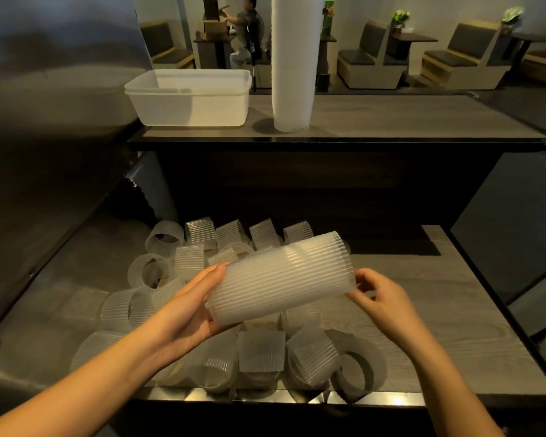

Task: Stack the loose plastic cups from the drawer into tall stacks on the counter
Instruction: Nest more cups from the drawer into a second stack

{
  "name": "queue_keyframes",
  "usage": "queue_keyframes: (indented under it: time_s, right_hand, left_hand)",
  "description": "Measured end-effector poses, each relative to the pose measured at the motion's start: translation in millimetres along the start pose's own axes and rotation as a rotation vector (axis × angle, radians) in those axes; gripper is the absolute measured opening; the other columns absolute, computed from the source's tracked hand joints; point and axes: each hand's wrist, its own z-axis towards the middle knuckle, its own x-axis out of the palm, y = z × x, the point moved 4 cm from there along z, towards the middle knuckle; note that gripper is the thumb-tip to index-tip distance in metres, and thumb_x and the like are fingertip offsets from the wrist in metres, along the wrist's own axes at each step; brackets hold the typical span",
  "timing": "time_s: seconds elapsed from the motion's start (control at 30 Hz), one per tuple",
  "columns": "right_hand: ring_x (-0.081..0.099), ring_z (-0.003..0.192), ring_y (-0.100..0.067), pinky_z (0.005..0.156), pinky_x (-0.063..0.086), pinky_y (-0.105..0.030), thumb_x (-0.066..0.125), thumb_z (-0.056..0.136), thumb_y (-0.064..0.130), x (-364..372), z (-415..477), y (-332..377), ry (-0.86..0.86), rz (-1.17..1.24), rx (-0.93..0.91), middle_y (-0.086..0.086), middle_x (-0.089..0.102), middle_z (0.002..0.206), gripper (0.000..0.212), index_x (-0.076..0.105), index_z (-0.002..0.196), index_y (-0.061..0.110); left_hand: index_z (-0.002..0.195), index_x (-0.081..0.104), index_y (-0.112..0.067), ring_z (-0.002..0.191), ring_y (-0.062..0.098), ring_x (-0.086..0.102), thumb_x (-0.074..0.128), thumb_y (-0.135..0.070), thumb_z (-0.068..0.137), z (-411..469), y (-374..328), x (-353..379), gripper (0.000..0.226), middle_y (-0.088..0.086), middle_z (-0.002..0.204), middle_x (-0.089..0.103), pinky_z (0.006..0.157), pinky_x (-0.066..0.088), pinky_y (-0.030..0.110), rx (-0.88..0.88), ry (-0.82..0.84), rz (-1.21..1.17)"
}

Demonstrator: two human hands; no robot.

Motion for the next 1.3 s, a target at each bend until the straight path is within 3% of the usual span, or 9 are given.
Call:
queue_keyframes:
  time_s: [0.1, 0.23, 0.33, 0.47, 0.73, 0.97, 1.07, 1.2, 1.3]
  right_hand:
    - [0.050, 0.090, 0.000, 0.078, 0.046, -0.020, 0.057, 0.087, 0.031, 18, 2, 5, 0.078, -0.115, -0.031, 0.012, 0.050, 0.106, 0.031, 0.051, 0.116, 0.026]
    - [0.043, 0.086, 0.003, 0.077, 0.038, -0.017, 0.059, 0.086, 0.034, 31, 1, 15, 0.128, -0.155, -0.048, 0.019, 0.039, 0.100, 0.034, 0.045, 0.116, 0.031]
    - [0.044, 0.093, 0.000, 0.079, 0.037, -0.017, 0.059, 0.085, 0.034, 39, 3, 16, 0.152, -0.131, -0.024, 0.015, 0.043, 0.106, 0.034, 0.042, 0.115, 0.034]
    - [0.043, 0.101, -0.004, 0.083, 0.037, -0.019, 0.058, 0.086, 0.036, 46, 9, 5, 0.113, -0.190, 0.040, 0.004, 0.046, 0.122, 0.044, 0.043, 0.126, 0.024]
    - [0.052, 0.079, -0.002, 0.074, 0.048, -0.022, 0.058, 0.086, 0.036, 61, 17, -23, 0.189, -0.097, 0.172, 0.006, 0.053, 0.101, 0.032, 0.049, 0.111, 0.019]
    - [0.056, 0.093, -0.011, 0.082, 0.049, -0.026, 0.056, 0.088, 0.030, 70, 21, -25, 0.234, -0.038, 0.129, 0.010, 0.054, 0.094, 0.014, 0.051, 0.100, 0.025]
    - [0.058, 0.086, -0.008, 0.080, 0.048, -0.025, 0.056, 0.088, 0.024, 70, 22, -21, 0.254, 0.033, 0.130, 0.011, 0.059, 0.088, 0.010, 0.051, 0.083, 0.031]
    - [0.062, 0.078, -0.010, 0.083, 0.048, -0.030, 0.058, 0.087, 0.017, 62, 20, -15, 0.232, 0.217, 0.166, 0.006, 0.065, 0.080, 0.011, 0.058, 0.077, 0.022]
    - [0.062, 0.076, -0.006, 0.076, 0.048, -0.021, 0.057, 0.088, 0.017, 54, 16, -12, 0.220, 0.293, 0.136, 0.006, 0.067, 0.081, 0.009, 0.059, 0.080, 0.020]
  left_hand:
    - [0.110, 0.065, -0.014, 0.105, 0.028, 0.059, 0.070, -0.035, 0.067, -1, -1, 1, 0.048, 0.010, 0.115, 0.061, 0.075, 0.058, 0.040, 0.001, -0.003, -0.004]
    - [0.109, 0.063, -0.014, 0.102, 0.027, 0.059, 0.058, -0.030, 0.074, -2, -2, 2, 0.039, 0.010, 0.112, 0.060, 0.074, 0.057, 0.038, 0.010, -0.001, -0.011]
    - [0.109, 0.063, -0.015, 0.103, 0.027, 0.059, 0.058, -0.031, 0.074, -2, -2, 1, 0.038, 0.009, 0.112, 0.060, 0.076, 0.056, 0.040, 0.014, -0.010, 0.001]
    - [0.105, 0.069, -0.016, 0.098, 0.027, 0.065, 0.078, -0.039, 0.059, -5, -2, 0, 0.052, 0.009, 0.107, 0.067, 0.069, 0.059, 0.039, 0.010, -0.001, 0.012]
    - [0.107, 0.064, -0.016, 0.101, 0.026, 0.060, 0.058, -0.031, 0.074, -3, -1, -1, 0.037, 0.008, 0.109, 0.063, 0.076, 0.056, 0.038, 0.022, -0.011, -0.003]
    - [0.112, 0.062, -0.015, 0.106, 0.029, 0.058, 0.058, -0.031, 0.073, -3, -1, 0, 0.042, 0.010, 0.115, 0.060, 0.078, 0.055, 0.040, 0.017, -0.010, 0.006]
    - [0.110, 0.062, -0.016, 0.101, 0.026, 0.059, 0.058, -0.031, 0.073, -4, -2, 0, 0.041, 0.009, 0.112, 0.060, 0.074, 0.057, 0.038, 0.023, -0.012, 0.001]
    - [0.108, 0.063, -0.016, 0.100, 0.026, 0.060, 0.057, -0.032, 0.074, -5, -2, 0, 0.038, 0.008, 0.111, 0.061, 0.071, 0.058, 0.036, 0.029, -0.011, 0.000]
    - [0.109, 0.063, -0.017, 0.103, 0.027, 0.059, 0.058, -0.032, 0.074, -5, -2, -1, 0.039, 0.009, 0.114, 0.060, 0.076, 0.056, 0.038, 0.028, -0.015, 0.009]
